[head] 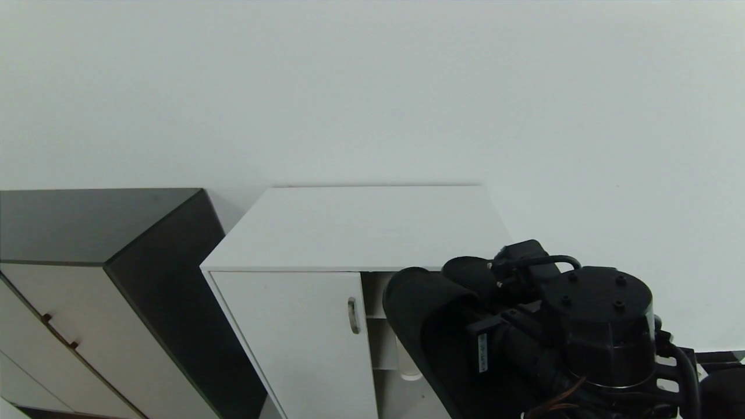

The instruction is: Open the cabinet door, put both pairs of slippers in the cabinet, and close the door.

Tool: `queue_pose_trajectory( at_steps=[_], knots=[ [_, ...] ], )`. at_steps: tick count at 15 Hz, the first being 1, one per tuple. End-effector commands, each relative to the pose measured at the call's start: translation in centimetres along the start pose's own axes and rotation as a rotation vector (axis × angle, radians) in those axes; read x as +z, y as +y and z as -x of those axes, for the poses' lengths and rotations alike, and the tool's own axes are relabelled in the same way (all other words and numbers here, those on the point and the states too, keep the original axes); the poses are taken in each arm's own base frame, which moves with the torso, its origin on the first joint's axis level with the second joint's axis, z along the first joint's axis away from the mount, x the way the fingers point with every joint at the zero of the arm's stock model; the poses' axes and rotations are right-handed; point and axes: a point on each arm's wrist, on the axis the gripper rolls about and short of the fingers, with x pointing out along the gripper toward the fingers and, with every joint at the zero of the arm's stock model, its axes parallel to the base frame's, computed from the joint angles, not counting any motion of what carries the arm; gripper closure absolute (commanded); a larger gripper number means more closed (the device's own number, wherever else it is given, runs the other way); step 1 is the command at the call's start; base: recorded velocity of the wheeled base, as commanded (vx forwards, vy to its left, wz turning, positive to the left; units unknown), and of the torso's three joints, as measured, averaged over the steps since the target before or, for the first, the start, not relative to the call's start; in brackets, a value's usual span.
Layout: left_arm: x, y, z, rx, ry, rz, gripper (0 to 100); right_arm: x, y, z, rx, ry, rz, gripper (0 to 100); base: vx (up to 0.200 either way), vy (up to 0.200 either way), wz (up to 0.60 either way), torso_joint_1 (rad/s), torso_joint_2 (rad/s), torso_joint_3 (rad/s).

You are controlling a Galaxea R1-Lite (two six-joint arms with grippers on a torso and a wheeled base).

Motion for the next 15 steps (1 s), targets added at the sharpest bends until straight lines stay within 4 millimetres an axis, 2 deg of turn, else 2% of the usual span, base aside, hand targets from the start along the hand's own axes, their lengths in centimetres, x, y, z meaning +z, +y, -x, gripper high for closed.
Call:
queue_pose_trajectory(
  at_steps=[1, 15],
  knots=[
    [-0.01, 0.0, -0.01, 0.0, 0.003, 0.0, 100, -0.12, 0.01, -0.04, 0.0, 0.004, 0.006, 100, 0.0, 0.0, 0.0, -0.1, 0.23, 0.144],
    [-0.01, 0.0, -0.01, 0.001, 0.003, 0.0, 100, -0.71, -0.01, -0.18, -0.004, 0.023, 0.019, 100, 0.0, 0.0, 0.0, -0.202, 0.51, 0.301]
  ],
)
